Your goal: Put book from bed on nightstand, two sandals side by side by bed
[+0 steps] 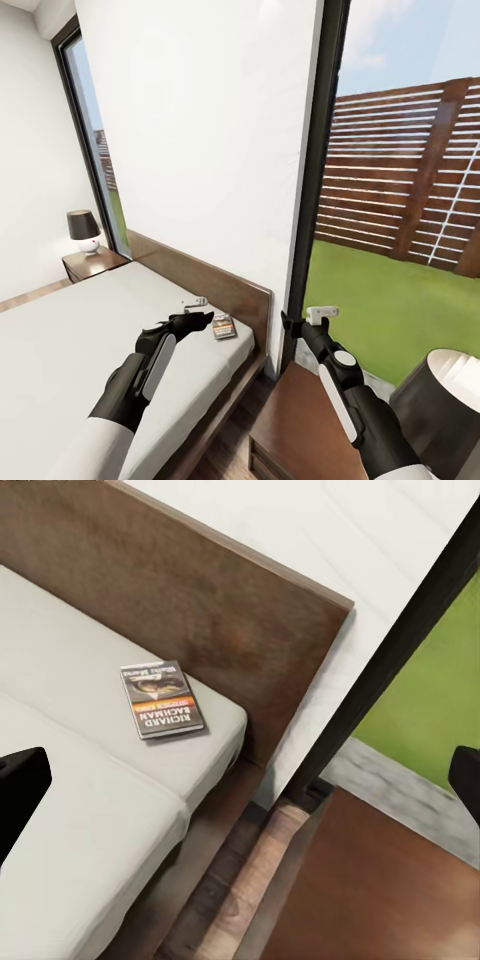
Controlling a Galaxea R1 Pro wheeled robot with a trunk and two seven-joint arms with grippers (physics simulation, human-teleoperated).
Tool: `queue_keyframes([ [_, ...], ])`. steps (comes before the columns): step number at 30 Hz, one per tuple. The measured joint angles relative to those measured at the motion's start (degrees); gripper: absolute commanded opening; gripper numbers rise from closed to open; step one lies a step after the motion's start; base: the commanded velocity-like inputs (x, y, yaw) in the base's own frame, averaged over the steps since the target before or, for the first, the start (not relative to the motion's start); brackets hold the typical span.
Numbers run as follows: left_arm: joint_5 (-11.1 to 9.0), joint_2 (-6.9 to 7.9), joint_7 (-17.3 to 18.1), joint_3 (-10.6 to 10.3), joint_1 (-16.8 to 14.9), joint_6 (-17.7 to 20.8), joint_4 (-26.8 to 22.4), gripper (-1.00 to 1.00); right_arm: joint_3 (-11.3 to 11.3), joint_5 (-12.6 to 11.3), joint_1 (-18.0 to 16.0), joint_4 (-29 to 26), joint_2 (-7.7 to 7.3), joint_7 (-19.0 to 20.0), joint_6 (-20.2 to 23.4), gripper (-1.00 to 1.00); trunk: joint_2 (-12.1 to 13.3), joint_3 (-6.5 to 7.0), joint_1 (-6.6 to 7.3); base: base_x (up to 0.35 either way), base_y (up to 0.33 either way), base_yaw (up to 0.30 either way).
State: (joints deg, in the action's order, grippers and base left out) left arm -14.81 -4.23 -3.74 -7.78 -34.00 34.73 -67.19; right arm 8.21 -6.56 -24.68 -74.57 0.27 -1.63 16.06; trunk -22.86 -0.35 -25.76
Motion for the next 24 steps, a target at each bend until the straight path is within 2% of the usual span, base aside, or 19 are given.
queue_keyframes([
  [3, 0.01, 0.00, 0.00, 0.00, 0.00, 0.01, 0.00, 1.00, -0.08, 0.05, 0.00, -0.01, -0.04, 0.02, -0.01, 1.00, 0.00, 0.00, 0.00, 0.004, 0.000, 0.000],
  [10, 0.09, 0.01, 0.06, -0.09, 0.00, 0.18, -0.26, 1.00, -0.52, 0.46, 0.17, 4.19, -0.98, -0.34, 0.64, 1.00, 0.00, 0.00, 0.00, 0.000, 0.000, 0.000],
  [14, 0.08, -0.05, 0.02, -0.25, 0.00, 0.34, -0.18, 1.00, -0.54, 0.43, -0.24, 11.16, -1.06, -0.38, 0.76, 1.00, 0.00, 0.00, 0.00, 0.000, 0.000, 0.000],
  [19, -0.08, -0.07, 0.00, -0.11, 0.00, 0.48, 0.00, 1.00, -0.52, 0.64, -0.68, 17.27, -1.08, -0.18, 0.42, 1.00, 0.00, 0.00, 0.00, 0.000, 0.000, 0.000],
  [24, -0.01, -0.08, 0.03, -0.08, 0.00, 0.52, -0.17, 1.00, -0.43, 0.56, -1.05, 18.95, -0.97, 0.21, 0.01, 1.00, 0.00, 0.00, 0.00, 0.000, 0.000, 0.000],
])
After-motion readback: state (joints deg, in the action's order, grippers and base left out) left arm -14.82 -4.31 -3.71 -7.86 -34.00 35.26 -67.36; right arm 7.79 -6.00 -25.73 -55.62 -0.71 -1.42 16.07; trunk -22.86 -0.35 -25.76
